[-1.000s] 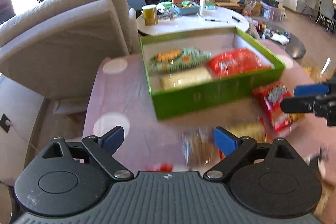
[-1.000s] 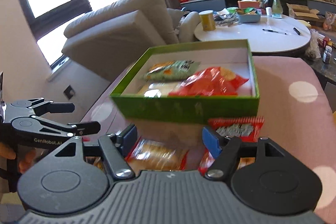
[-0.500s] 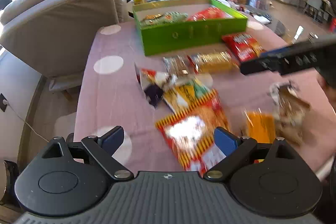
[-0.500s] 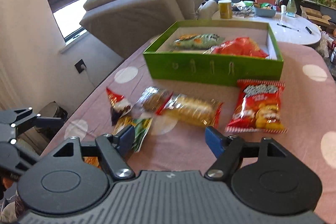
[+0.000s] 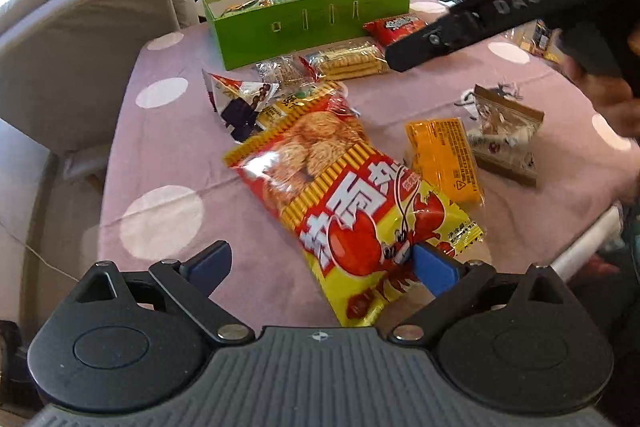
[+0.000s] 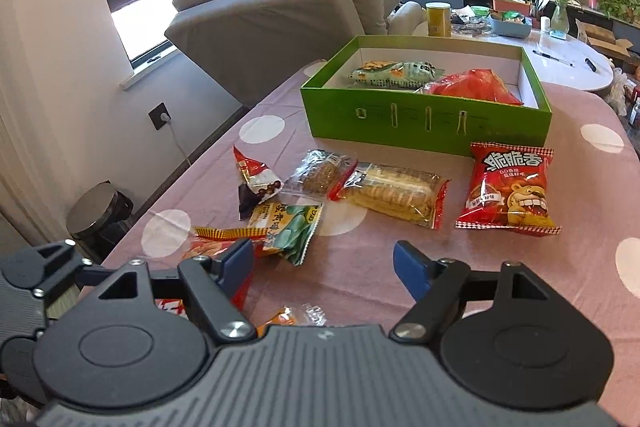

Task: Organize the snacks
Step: 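Move the right gripper to the red-yellow crayfish cracker bag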

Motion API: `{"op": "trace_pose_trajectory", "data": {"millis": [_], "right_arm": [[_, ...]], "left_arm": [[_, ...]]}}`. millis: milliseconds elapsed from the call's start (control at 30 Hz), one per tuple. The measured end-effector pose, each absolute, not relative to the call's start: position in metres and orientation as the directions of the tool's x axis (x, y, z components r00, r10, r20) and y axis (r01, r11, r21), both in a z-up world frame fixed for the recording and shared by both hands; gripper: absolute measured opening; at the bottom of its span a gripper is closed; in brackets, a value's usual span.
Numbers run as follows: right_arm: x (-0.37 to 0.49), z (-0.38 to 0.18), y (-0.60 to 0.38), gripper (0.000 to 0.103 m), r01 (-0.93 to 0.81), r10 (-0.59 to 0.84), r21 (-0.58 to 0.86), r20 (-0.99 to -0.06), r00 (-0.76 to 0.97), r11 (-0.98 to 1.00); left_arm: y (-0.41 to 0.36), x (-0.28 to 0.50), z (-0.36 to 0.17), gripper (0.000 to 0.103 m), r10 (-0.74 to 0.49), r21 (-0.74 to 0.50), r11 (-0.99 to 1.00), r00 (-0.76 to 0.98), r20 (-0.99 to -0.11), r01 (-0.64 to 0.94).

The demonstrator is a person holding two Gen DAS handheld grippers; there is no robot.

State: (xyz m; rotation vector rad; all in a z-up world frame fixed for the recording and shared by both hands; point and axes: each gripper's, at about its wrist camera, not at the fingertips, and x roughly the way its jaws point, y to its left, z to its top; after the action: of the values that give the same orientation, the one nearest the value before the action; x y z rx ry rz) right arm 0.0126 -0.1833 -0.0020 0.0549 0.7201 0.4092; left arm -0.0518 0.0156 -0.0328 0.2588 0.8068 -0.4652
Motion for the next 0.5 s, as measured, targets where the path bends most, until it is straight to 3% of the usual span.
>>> {"op": "trace_pose_trajectory", "data": {"millis": [333, 500], "right_arm": [[0.017, 0.000, -0.200, 0.082, -0.276, 0.335, 0.193, -0.607, 0.720, 0.942], [0.018, 0.002, -0.218, 0.082, -0.212, 0.290, 0.199, -0.595, 0.750, 0.957]], "left_arm": [[-0.032, 0.007, -0.033, 0.095, -0.459, -0.200, 0.853, 0.510, -0.728, 0.482], [-0.052, 0.020, -0.030, 0.094, -0.446, -0.216, 0.868, 0.513, -0.733, 0.447]]}}
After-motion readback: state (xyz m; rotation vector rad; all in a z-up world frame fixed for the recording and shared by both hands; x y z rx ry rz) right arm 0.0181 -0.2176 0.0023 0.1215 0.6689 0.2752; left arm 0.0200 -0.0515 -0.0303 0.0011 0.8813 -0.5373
